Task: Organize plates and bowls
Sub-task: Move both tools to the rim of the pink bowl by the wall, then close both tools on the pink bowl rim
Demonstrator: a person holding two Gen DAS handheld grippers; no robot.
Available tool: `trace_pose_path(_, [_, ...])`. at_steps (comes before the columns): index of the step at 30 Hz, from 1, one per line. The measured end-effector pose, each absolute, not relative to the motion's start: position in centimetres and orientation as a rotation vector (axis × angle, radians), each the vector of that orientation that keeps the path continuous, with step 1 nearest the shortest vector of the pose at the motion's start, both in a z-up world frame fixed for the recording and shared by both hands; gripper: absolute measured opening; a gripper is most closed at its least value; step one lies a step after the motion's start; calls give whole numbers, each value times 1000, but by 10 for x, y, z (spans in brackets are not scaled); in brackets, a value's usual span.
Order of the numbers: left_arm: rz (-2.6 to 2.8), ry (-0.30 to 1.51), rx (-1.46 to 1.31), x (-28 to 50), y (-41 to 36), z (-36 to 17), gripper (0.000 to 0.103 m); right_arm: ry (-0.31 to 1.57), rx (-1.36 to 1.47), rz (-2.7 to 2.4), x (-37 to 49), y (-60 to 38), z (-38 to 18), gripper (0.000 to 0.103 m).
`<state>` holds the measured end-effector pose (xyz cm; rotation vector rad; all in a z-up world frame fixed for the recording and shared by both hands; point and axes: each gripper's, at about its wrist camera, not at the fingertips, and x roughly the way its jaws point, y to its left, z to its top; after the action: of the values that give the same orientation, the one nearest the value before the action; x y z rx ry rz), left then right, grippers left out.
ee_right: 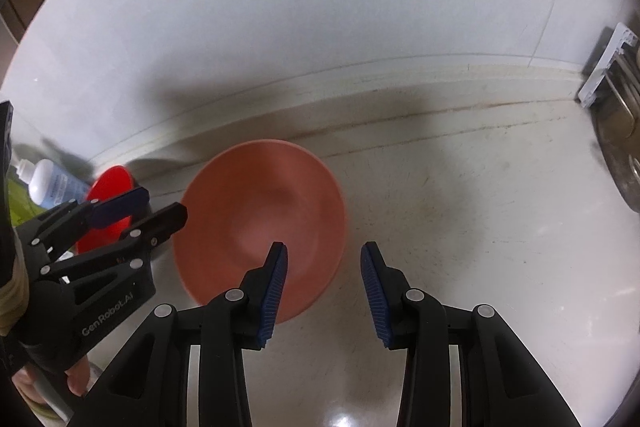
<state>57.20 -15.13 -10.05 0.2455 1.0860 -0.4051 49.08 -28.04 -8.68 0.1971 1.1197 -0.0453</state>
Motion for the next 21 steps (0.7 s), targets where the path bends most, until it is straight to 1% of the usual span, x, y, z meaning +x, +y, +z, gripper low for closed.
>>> trace_pose_path(1, [-407, 1094, 244, 573, -150, -103, 33, 1124, 197, -44, 492, -280, -88, 38])
trace_pose_path(3, [-412, 1109, 241, 576, -152, -108, 30, 1137, 196, -42, 495, -281, -92, 30])
trace_pose_path(7, [-418, 1136, 235, 579, -157, -117, 24, 1152, 198, -43, 499, -281, -99, 26])
trace_pose_path(9, [-425, 1149, 223, 579, -158, -120, 21, 1154, 197, -48, 500, -282, -100, 22])
trace_pose_path(11, [-430, 1159, 217, 579, -159, -123, 16, 1153, 190, -53, 501, -283, -101, 17])
trace_pose_path(12, [-427, 1158, 220, 579, -159, -124, 16, 1154, 193, -55, 501, -283, -101, 15])
trace_pose_path(14, [-414, 1148, 234, 579, -160, -126, 10, 1160, 206, -54, 502, -287, -102, 14])
trace_pose_path(17, [-414, 1146, 227, 580, -159, -126, 9, 1166, 211, -59, 504, -286, -105, 11])
trace_pose_path(21, [-402, 1149, 221, 579, -158, -126, 9, 1166, 218, -60, 505, -282, -104, 11])
